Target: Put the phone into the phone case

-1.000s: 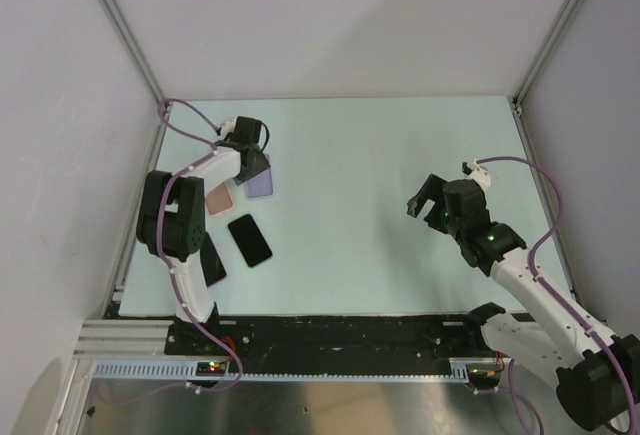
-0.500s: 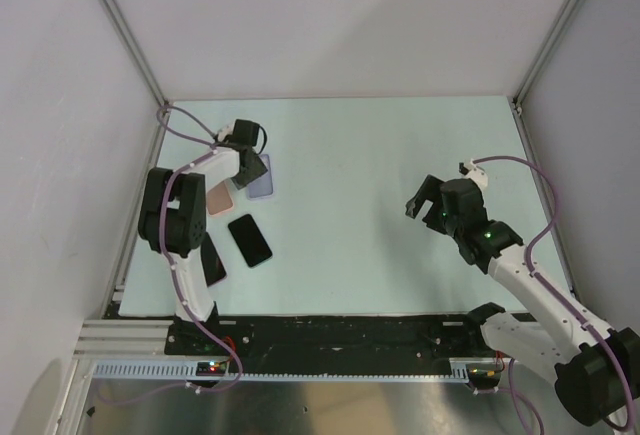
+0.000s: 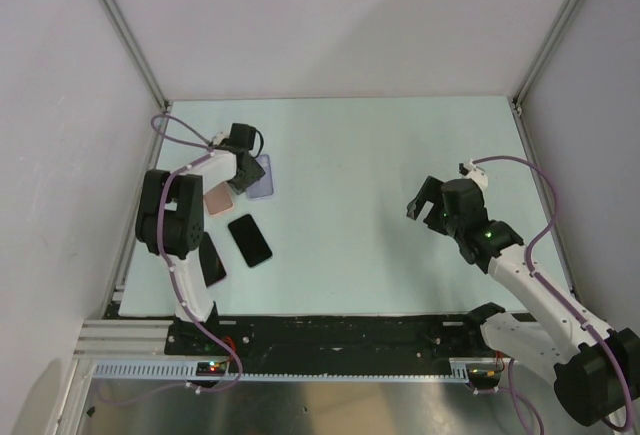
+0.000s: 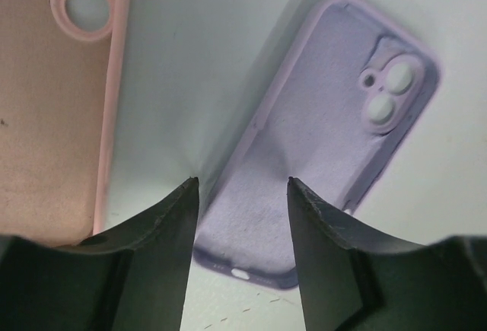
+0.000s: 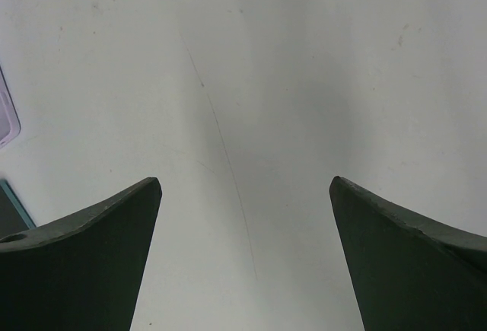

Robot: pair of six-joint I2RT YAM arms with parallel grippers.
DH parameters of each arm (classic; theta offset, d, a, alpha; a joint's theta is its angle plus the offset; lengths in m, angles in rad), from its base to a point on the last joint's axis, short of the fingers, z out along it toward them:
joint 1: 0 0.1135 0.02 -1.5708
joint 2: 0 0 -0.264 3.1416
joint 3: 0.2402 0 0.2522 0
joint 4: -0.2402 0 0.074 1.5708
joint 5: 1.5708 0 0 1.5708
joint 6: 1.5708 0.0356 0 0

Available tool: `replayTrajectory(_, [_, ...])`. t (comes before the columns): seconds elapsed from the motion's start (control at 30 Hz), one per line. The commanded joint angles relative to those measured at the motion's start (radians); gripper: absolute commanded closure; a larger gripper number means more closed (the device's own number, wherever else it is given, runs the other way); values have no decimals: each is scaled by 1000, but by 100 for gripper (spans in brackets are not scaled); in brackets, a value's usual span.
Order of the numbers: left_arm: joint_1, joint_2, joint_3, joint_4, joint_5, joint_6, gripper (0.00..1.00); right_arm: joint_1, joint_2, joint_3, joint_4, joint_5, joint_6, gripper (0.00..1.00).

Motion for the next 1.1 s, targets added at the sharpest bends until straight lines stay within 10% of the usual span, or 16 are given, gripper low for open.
replayTrajectory(0.0, [0, -58, -33, -29, 4, -19, 43, -6, -8, -5, 6, -11, -10, 0])
replayTrajectory(0.2, [-2, -40, -20, -39, 13, -7, 48, -9, -8, -9, 11, -22, -10, 1])
replayTrajectory(0.6, [-50, -50, -44, -40, 46, -27, 97, -13, -2, -10, 26, -52, -7, 1])
replayTrajectory(1.07, [-458, -238, -225, -60, -18, -445, 100, -9, 4, -10, 33, -117, -53, 1])
